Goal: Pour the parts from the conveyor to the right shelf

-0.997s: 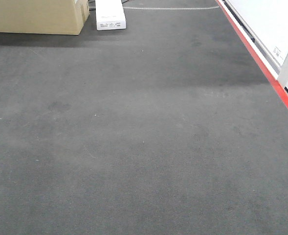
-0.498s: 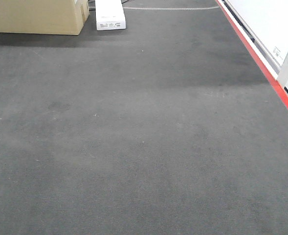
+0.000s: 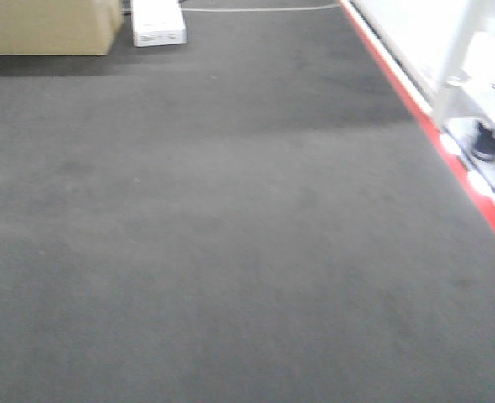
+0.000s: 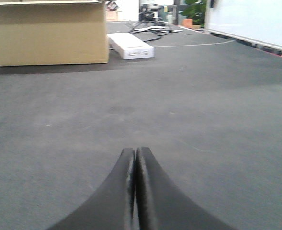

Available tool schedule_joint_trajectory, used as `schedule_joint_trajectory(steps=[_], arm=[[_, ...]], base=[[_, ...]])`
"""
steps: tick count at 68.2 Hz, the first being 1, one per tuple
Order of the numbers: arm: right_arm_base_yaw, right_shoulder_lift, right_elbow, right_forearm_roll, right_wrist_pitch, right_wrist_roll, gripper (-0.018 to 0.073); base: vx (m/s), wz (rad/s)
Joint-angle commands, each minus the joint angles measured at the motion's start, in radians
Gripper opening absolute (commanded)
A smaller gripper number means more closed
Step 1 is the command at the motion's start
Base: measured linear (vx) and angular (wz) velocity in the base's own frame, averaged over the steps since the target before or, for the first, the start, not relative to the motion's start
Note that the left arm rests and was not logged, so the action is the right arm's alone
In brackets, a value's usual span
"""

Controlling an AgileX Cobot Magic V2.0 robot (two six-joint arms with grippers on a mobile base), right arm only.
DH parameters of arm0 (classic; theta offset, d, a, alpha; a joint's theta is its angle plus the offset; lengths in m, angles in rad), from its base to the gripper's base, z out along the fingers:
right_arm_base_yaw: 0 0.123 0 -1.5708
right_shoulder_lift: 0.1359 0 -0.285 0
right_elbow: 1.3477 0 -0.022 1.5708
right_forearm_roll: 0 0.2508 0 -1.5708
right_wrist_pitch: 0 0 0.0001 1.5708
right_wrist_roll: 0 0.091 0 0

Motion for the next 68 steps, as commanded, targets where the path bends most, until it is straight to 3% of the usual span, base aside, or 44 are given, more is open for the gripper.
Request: schedule_joint_trajectory(steps=[1,37,68], arm=[[-0.002,0.016,-0.024,-0.002,-0.081,-0.004,-0.0006],[-0.002,0.016,-0.024,-0.002,-0.081,-0.004,-0.0006],[-0.002,0.016,-0.024,-0.002,-0.081,-0.004,-0.0006]], base=[[-0.24,-0.31],[-0.34,-0.47],[-0.39,-0.83]])
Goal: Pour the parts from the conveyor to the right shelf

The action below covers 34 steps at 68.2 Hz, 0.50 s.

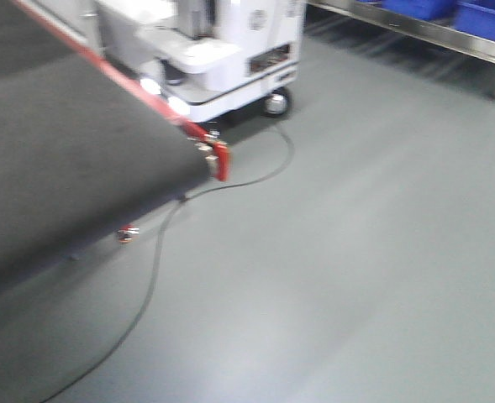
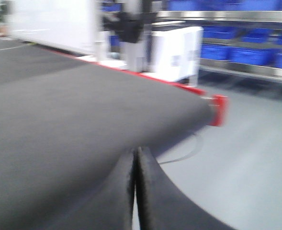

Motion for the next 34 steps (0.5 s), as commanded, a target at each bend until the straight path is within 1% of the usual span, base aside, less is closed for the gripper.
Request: schedule_joint_trajectory(steps=[1,18,34], arm=[[-0.002,0.016,-0.024,-0.002,-0.082,-0.004,-0.0006],[-0.002,0.016,-0.024,-0.002,-0.075,-0.004,-0.0006],[-0.002,0.016,-0.024,0.0,-0.067,-0.004,-0.0006]], base=[[-0.38,-0.91],[-0.37,-0.86],[-0.35,-0.73]])
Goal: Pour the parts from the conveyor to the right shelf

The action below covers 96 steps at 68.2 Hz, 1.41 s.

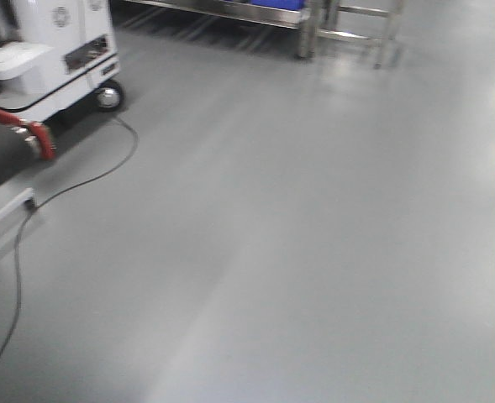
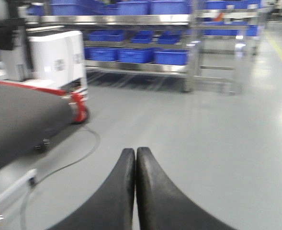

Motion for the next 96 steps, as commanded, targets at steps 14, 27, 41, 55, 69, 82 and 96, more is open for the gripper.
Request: schedule_joint_trajectory(steps=[14,27,41,55,69,82,96], arm=[[-0.002,0.016,-0.024,0.0,-0.072,-0.004,-0.0006],[-0.002,0.016,-0.024,0.0,-0.072,-0.004,-0.0006],[-0.002,0.016,-0.024,0.0,-0.072,-0.004,-0.0006],[-0.002,0.016,-0.024,0.0,-0.072,-0.004,-0.0006],[-0.002,0.016,-0.024,0.0,-0.068,-0.004,-0.0006],[-0.002,0.016,-0.024,0.0,-0.068,-0.004,-0.0006],[-0.002,0.016,-0.024,0.0,-0.068,-0.004,-0.0006]], base=[[-0.31,-0.61],[-0.27,-0.53],[-0.23,-0.49],[-0.18,-0.49],[-0.13,-0.45],[-0.09,-0.33],[-0.04,-0.18]])
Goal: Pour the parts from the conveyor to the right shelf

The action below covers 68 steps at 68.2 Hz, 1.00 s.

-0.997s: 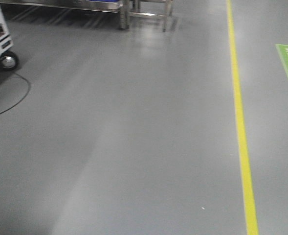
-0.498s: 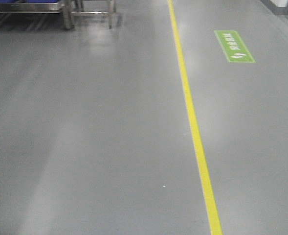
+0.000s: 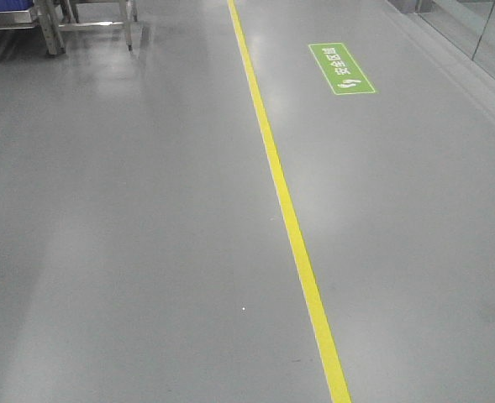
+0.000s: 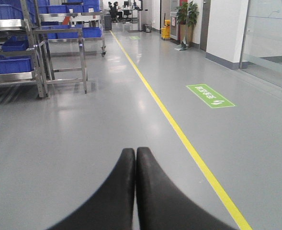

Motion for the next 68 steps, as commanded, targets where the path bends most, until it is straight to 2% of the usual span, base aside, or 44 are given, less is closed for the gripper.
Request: schedule_joint_trajectory(steps=[1,68], arm=[[-0.002,0.016,-0.024,0.0,-0.075,-0.004,-0.0006],[-0.002,0.016,-0.024,0.001,-0.077,-0.001,-0.0006]], base=[[-0.02,-0.1],[0.04,-0.04]])
